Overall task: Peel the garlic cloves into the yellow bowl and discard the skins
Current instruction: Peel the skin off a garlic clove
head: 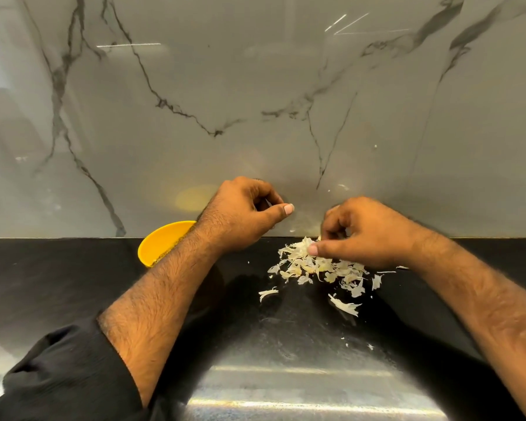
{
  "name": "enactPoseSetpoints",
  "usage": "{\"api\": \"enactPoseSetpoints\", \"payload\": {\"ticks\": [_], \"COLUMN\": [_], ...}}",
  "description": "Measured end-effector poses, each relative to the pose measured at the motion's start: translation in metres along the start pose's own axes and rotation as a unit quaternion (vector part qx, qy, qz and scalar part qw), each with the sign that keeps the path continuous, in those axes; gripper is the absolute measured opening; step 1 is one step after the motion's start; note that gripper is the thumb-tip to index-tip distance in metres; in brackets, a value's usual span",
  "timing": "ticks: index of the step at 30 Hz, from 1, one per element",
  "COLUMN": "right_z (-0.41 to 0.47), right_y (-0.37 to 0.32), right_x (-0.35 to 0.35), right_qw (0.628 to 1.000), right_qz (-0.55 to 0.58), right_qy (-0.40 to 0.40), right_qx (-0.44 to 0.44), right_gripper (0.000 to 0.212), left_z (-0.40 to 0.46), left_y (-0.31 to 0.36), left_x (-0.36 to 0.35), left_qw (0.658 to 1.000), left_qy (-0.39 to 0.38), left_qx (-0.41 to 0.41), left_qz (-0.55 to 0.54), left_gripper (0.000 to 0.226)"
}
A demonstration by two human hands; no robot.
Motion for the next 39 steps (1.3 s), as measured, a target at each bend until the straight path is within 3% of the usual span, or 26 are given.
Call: {"api": "enactPoseSetpoints", "payload": {"ticks": [4, 10, 15, 19, 23, 25, 32, 36, 39], "right_z": [0.007, 0.007, 0.002, -0.005, -0.01, -0.012, -0.014, -0.013, -0.016], "right_y": [-0.012, -0.009, -0.003, 0.003, 0.011, 0.012, 0.013, 0.011, 0.009], "right_x": [-0.017, -0.022, -0.013, 0.006, 0.023, 0.028, 0.015, 0.009, 0.014], "right_qw": [0.994, 0.99, 0.997, 0.997, 0.999, 0.999, 0.984, 0.983, 0.99], "right_qz": [-0.092, -0.091, -0.017, 0.049, 0.036, 0.032, -0.054, -0.057, -0.004], "right_qy": [-0.056, -0.102, -0.059, -0.046, -0.023, -0.042, -0.164, -0.174, -0.137], "right_qx": [0.021, 0.031, 0.04, 0.035, 0.013, 0.004, -0.041, -0.032, -0.014], "right_gripper": [0.017, 0.003, 0.004, 0.027, 0.006, 0.003, 0.02, 0.018, 0.013], "left_z": [-0.001, -0.002, -0.003, -0.003, -0.004, -0.006, -0.008, -0.008, -0.008], "left_y": [0.0, 0.001, 0.002, 0.002, 0.004, 0.005, 0.008, 0.007, 0.007], "left_x": [0.0, -0.001, 0.001, 0.0, -0.004, -0.008, -0.018, -0.015, -0.016], "left_qw": [1.0, 1.0, 1.0, 1.0, 0.999, 0.997, 0.994, 0.994, 0.993], "left_qy": [-0.003, -0.008, -0.016, -0.026, -0.052, -0.07, -0.104, -0.105, -0.11], "left_qx": [-0.001, -0.002, -0.006, -0.005, -0.006, -0.01, -0.024, -0.019, -0.018], "left_qz": [0.007, 0.006, 0.005, 0.008, 0.005, 0.007, 0.029, 0.022, 0.028], "left_gripper": [0.022, 0.022, 0.022, 0.022, 0.022, 0.022, 0.025, 0.026, 0.027]}}
Point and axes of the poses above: each hand's wrist, its own z-axis towards the middle knuckle, its own x-axis out of the back of the hand, y = z × x, the point moved 2 cm from there along z, towards the middle knuckle, and after that the axes turned 6 degrees about x, right-handed, at the moved point
